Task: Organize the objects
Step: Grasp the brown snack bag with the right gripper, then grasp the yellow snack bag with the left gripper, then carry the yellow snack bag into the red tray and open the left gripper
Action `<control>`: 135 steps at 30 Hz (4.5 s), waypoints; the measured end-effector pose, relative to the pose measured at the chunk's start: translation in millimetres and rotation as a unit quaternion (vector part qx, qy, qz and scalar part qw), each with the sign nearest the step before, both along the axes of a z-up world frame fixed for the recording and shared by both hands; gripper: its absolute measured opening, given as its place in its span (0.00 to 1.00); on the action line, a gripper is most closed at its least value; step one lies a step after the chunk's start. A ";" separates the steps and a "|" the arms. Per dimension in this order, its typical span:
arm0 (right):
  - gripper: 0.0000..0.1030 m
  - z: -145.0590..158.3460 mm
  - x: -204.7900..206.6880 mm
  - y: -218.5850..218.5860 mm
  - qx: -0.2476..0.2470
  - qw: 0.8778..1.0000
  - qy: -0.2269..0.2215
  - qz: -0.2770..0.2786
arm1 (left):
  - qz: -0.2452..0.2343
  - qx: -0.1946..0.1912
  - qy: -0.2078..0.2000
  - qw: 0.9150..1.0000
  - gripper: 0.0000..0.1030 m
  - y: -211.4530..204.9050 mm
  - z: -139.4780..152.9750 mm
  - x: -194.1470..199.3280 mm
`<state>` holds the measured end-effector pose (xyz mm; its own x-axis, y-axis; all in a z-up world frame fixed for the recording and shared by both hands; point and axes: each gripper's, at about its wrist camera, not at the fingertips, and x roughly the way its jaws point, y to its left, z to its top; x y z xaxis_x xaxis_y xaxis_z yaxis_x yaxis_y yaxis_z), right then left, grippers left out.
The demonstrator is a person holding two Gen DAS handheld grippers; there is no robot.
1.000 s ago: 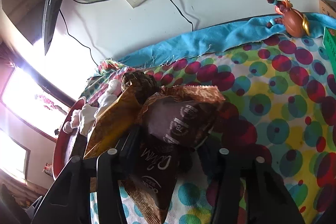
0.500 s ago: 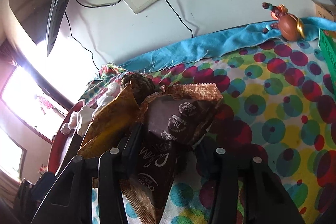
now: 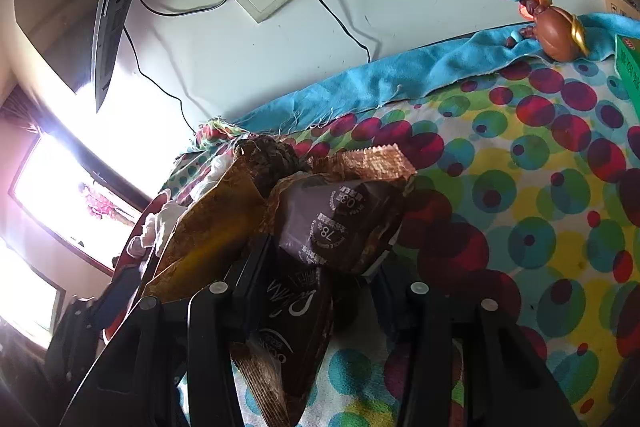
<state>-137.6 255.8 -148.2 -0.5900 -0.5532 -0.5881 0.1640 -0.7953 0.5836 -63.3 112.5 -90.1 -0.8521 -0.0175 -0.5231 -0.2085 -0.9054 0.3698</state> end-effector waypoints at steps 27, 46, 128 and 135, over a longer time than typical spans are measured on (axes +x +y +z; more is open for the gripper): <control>0.40 33.2 23.6 -34.8 0.155 0.984 0.081 -0.029 | 0.000 0.168 0.012 0.986 0.21 -58.6 14.4 -2.1; 0.40 41.2 36.9 -53.5 0.239 0.962 0.117 -0.062 | -0.028 0.196 0.034 0.980 0.18 -65.0 20.8 10.8; 0.41 45.1 33.1 -49.9 0.266 0.956 0.107 -0.068 | 0.135 0.149 0.045 0.979 0.16 -241.1 127.7 66.2; 0.42 44.3 31.5 -49.1 0.267 0.956 0.102 -0.068 | 0.169 0.116 0.054 0.977 0.16 -276.0 129.2 63.6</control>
